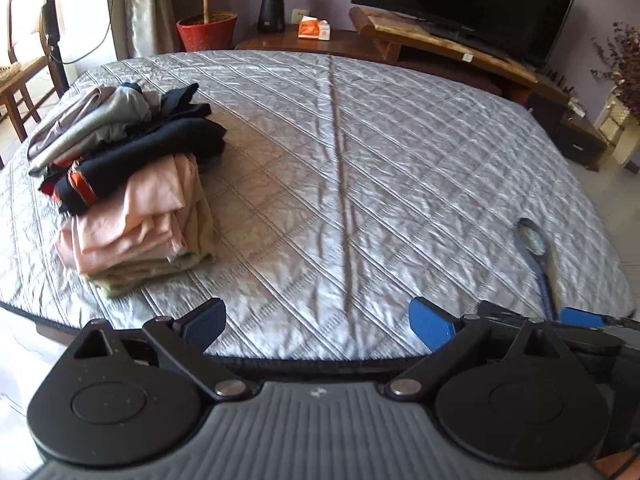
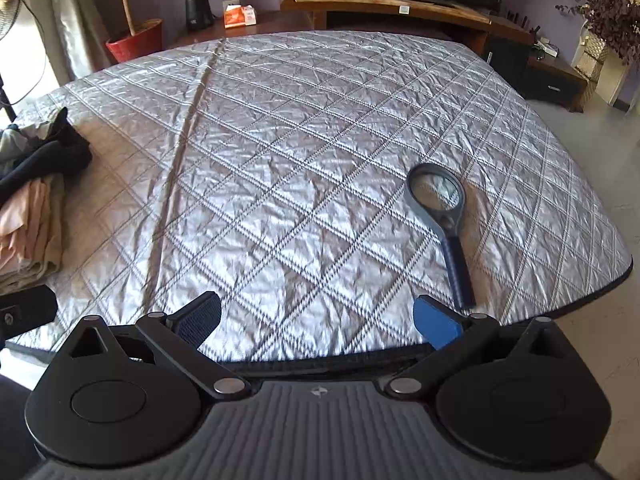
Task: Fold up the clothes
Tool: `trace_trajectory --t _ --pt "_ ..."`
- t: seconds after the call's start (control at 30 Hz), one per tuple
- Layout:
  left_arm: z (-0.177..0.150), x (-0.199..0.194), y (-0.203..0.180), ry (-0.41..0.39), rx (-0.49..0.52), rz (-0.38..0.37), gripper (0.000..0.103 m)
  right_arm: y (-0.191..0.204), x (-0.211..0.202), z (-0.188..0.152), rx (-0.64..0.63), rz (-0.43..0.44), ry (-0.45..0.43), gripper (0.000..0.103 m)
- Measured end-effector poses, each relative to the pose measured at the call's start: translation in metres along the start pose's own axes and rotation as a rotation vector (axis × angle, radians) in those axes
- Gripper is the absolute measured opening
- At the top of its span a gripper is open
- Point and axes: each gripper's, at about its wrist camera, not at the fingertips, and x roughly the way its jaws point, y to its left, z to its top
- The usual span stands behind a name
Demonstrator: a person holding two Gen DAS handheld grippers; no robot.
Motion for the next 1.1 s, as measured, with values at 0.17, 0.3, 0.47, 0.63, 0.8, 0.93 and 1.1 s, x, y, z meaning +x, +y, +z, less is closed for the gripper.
trace_trajectory --t 0.17,0.3,0.47,0.63,0.8,0.93,1.1 --pt "-0.018 -0.015 -0.006 0.001 -0.015 0.004 0.098 0.001 -0.014 -0.012 -0.014 0.004 -0.018 0.103" --pt "-0.028 -0.022 -0.009 0.014 -0.032 0.011 0.099 -0.001 -0.023 -0.019 -0.024 0.027 -0.027 0.103" --pt "-0.035 -0.028 -0.015 0.002 0.001 0.042 0.099 -0.005 -0.031 -0.025 -0.009 0.042 -0.034 0.103" --pt "-0.04 -0.035 -0.018 -0.015 0.019 0.065 0.099 -0.011 -0.037 -0.032 0.028 0.053 -0.034 0.103" --pt "-0.042 -0.033 -0.013 -0.002 0.005 0.078 0.1 -0.012 -0.038 -0.036 0.039 0.06 -0.033 0.103" --pt "-0.046 -0.028 -0.009 0.012 -0.01 0.098 0.1 -0.008 -0.037 -0.035 0.025 0.061 -0.039 0.103" --pt "-0.048 -0.026 -0.004 0.01 -0.004 0.112 0.101 -0.005 -0.036 -0.034 0.023 0.067 -0.042 0.103"
